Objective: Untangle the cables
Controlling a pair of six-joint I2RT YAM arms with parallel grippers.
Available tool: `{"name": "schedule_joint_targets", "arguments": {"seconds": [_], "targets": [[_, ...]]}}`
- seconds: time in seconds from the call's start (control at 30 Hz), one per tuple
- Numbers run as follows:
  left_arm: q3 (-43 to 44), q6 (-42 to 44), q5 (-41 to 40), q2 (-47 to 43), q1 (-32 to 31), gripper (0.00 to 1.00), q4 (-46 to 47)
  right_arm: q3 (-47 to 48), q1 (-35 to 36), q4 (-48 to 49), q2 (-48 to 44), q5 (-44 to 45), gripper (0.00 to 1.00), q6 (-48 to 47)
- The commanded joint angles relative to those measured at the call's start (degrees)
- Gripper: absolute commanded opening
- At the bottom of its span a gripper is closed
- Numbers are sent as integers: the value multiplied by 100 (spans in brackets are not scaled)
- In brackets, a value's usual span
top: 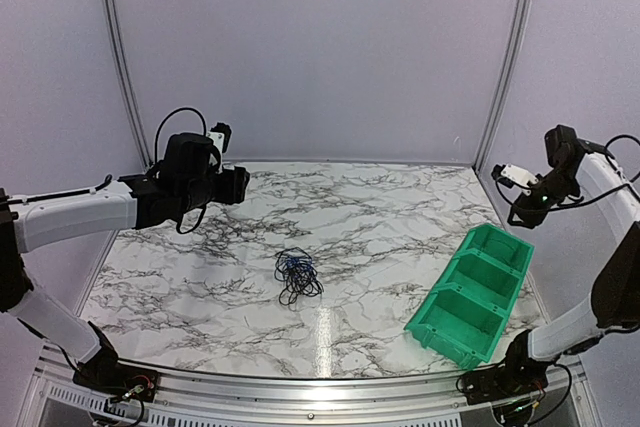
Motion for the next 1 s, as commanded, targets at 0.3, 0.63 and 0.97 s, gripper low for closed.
{"name": "schedule_joint_targets", "arguments": {"seconds": [0.3, 0.63, 0.97], "targets": [[857, -637, 924, 570, -96, 68, -1471, -197, 1958, 1528, 329, -1840, 44, 1538], [33, -1402, 2937, 848, -161, 60, -1019, -60, 3820, 3240, 1506, -2215, 34, 2385], [-400, -1297, 3315, 1201, -232, 63, -98, 1130, 5265, 3559, 3511, -2156, 40, 2771]]}}
